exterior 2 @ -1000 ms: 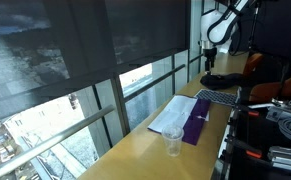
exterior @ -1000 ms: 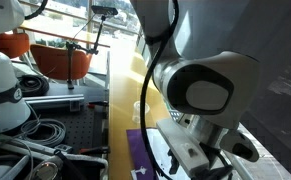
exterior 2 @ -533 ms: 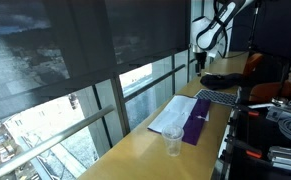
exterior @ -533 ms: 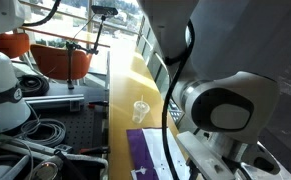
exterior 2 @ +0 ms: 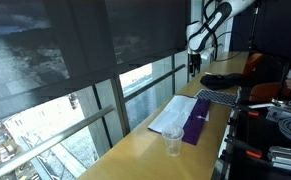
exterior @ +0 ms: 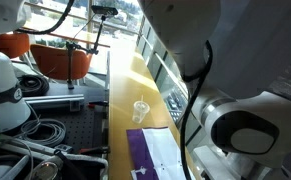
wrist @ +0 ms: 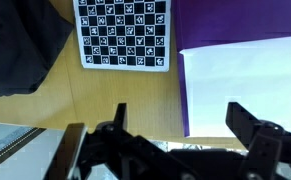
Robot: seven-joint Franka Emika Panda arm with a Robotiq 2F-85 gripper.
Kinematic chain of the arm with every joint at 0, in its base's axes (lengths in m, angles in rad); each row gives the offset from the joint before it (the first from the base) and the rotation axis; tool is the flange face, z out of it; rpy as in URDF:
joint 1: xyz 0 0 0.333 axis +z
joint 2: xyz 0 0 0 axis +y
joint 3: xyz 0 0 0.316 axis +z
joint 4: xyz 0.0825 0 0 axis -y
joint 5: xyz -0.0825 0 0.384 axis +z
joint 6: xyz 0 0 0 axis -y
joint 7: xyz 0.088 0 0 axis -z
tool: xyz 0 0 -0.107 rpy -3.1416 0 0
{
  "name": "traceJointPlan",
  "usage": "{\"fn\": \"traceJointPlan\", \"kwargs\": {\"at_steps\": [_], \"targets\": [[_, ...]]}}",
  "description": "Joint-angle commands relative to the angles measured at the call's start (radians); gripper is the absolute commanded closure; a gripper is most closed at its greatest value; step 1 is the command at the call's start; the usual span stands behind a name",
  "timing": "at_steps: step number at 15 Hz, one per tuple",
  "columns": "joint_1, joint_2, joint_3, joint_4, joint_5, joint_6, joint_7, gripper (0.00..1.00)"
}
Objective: Close the purple file
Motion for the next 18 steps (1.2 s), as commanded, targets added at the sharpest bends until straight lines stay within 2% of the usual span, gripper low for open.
{"fn": "traceJointPlan", "kwargs": {"at_steps": [1,8,10,11,18], "targets": [[-0.071,0.081,0.047,0.089,0.060,-0.044,-0.067,0.00],[-0.196,0.148,0.148,0.169,0.134,-0.114,-0.318,0.00],[-0.200,0.146,0.152,0.180,0.126,-0.138,-0.358,0.00],[-0.177,0.140,0.121,0.142,0.112,-0.093,-0.305,0.00],[-0.180,0.141,0.127,0.157,0.114,-0.110,-0.337,0.00]]}}
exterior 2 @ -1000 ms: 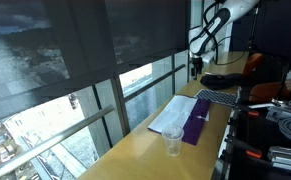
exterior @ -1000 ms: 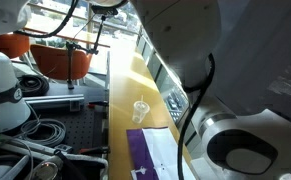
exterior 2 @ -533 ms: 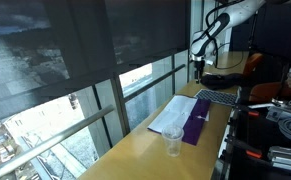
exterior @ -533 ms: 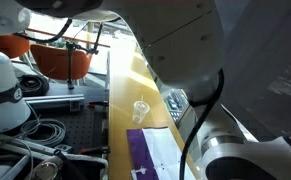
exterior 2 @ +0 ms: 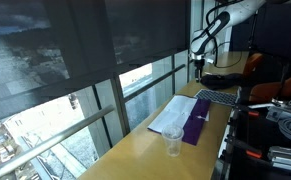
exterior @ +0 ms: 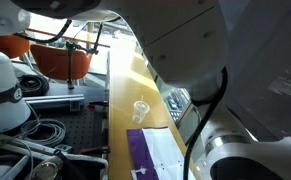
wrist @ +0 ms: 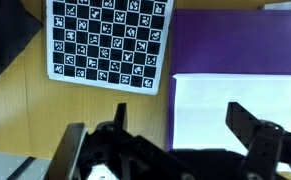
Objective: Close the purple file
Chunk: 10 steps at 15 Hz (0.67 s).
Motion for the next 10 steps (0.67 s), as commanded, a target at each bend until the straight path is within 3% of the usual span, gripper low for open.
{"fn": "traceJointPlan", "kwargs": {"at_steps": [1,7,10], "targets": [[0.006,0.019,-0.010,0.011,0.009,0.020,-0.005,0.00],[-0.013,0.155,0.047,0.092,0.047,0.200,-0.024,0.00],[-0.020,0.244,0.087,0.185,0.057,0.245,-0.035,0.00]]}}
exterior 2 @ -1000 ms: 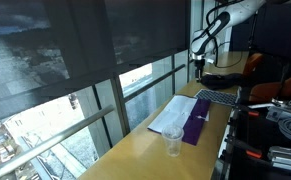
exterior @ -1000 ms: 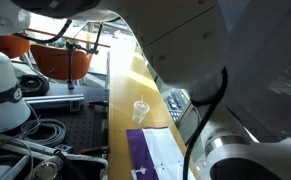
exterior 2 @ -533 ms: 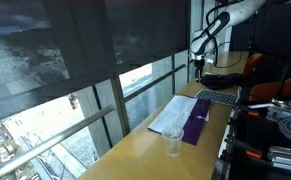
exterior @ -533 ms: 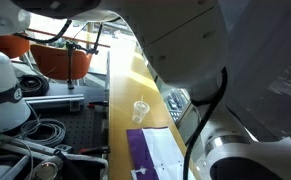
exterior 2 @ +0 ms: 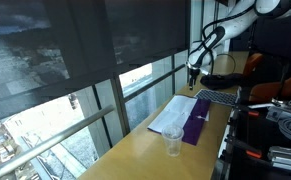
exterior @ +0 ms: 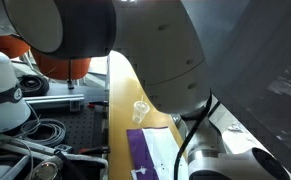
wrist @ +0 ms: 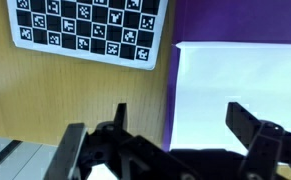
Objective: Close the purple file
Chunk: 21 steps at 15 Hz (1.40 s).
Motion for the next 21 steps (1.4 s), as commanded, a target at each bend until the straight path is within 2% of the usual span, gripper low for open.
{"fn": "traceJointPlan", "kwargs": {"at_steps": [1,5,7,10,12,14,15,19,21], "targets": [[-0.024,0.125,0.063,0.167,0.043,0.021,-0.042,0.00],[-0.039,0.252,0.113,0.382,0.060,-0.087,-0.048,0.00],[-0.045,0.305,0.135,0.481,0.071,-0.191,-0.048,0.00],[-0.048,0.373,0.158,0.603,0.082,-0.326,-0.041,0.00],[-0.050,0.405,0.163,0.670,0.082,-0.378,-0.043,0.00],[-0.052,0.432,0.162,0.722,0.075,-0.399,-0.048,0.00],[-0.041,0.430,0.132,0.724,0.107,-0.395,-0.063,0.00],[-0.041,0.490,0.135,0.810,0.131,-0.418,-0.098,0.00],[-0.048,0.438,0.128,0.708,0.149,-0.372,-0.117,0.00]]}}
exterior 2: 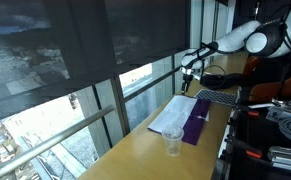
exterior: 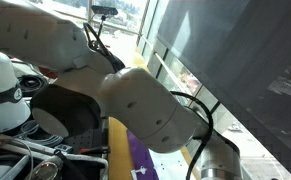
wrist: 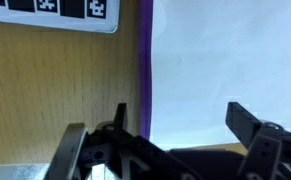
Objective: Close the purple file
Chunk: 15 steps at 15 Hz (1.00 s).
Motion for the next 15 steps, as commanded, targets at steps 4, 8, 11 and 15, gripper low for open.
{"fn": "traceJointPlan", "kwargs": {"at_steps": [4,8,11,15], "targets": [[-0.009,0.002,-0.011,-0.006,0.069,-0.003,-0.066,0.00],[-0.014,0.001,-0.018,-0.016,0.074,-0.001,-0.071,0.00],[-0.020,0.001,-0.017,-0.028,0.078,-0.002,-0.075,0.00],[-0.028,0.001,-0.012,-0.033,0.089,-0.009,-0.090,0.00]]}}
